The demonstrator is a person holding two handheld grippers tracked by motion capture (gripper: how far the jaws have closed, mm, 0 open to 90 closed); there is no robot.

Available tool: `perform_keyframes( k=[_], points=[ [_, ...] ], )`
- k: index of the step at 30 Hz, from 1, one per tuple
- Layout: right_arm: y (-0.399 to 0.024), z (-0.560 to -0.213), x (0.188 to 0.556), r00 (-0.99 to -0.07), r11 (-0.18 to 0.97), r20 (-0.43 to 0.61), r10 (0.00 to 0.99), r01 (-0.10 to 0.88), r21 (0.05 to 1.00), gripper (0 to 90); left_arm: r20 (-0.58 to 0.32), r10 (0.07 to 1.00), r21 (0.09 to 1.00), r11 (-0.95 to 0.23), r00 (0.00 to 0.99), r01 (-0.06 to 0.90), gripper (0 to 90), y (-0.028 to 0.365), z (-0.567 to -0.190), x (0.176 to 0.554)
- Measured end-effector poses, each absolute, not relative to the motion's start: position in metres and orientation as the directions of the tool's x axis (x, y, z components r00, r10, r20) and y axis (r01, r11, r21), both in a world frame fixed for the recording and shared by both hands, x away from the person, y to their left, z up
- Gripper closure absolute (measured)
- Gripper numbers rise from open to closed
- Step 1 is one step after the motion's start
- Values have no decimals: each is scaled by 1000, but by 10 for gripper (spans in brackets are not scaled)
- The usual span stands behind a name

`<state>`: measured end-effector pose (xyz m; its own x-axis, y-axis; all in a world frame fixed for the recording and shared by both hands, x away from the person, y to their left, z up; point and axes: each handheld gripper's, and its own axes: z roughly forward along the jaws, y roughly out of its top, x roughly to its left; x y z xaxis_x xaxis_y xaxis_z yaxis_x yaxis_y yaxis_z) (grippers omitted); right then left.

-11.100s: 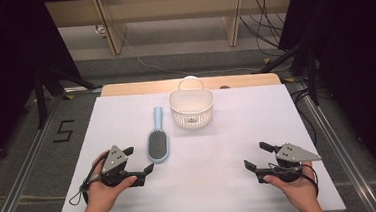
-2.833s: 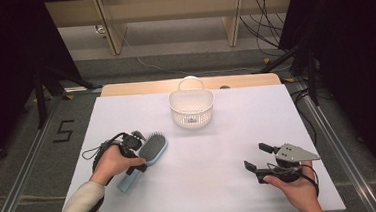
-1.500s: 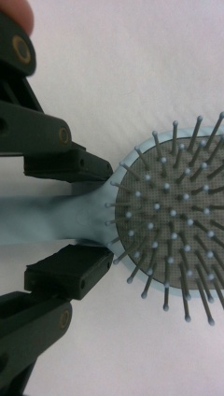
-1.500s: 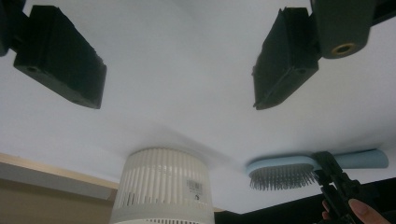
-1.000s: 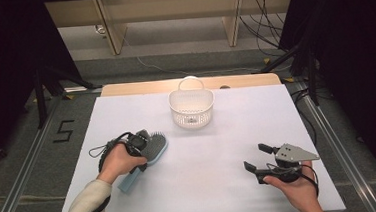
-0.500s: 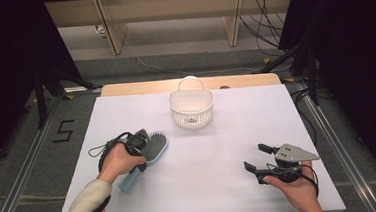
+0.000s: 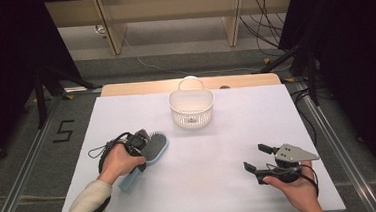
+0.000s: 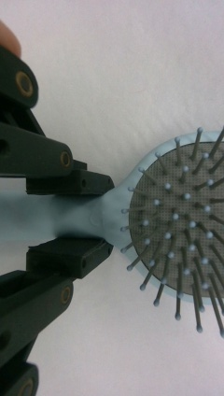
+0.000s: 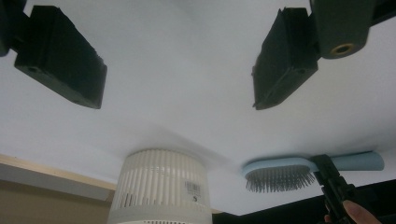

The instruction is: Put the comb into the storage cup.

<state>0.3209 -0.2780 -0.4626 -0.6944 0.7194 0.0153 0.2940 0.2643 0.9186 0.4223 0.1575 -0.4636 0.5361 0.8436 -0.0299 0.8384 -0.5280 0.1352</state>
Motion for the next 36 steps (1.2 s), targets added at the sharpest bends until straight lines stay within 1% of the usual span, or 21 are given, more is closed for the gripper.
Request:
perform_keyframes(
  k=[8,31,36],
  points=[
    [-278,-463,321,-696,267,16,718,296,917,186,-31,847,165,-519,531,839,699,159,-464,419],
    [-278,-463,321,-697,267,16,717,296,917,185,-48,848,212,-508,528,835,700,168,-463,415],
    [-279,-463,321,-698,269,15,716,296,917,185,-53,848,242,-501,527,831,701,170,-459,413]
  ],
)
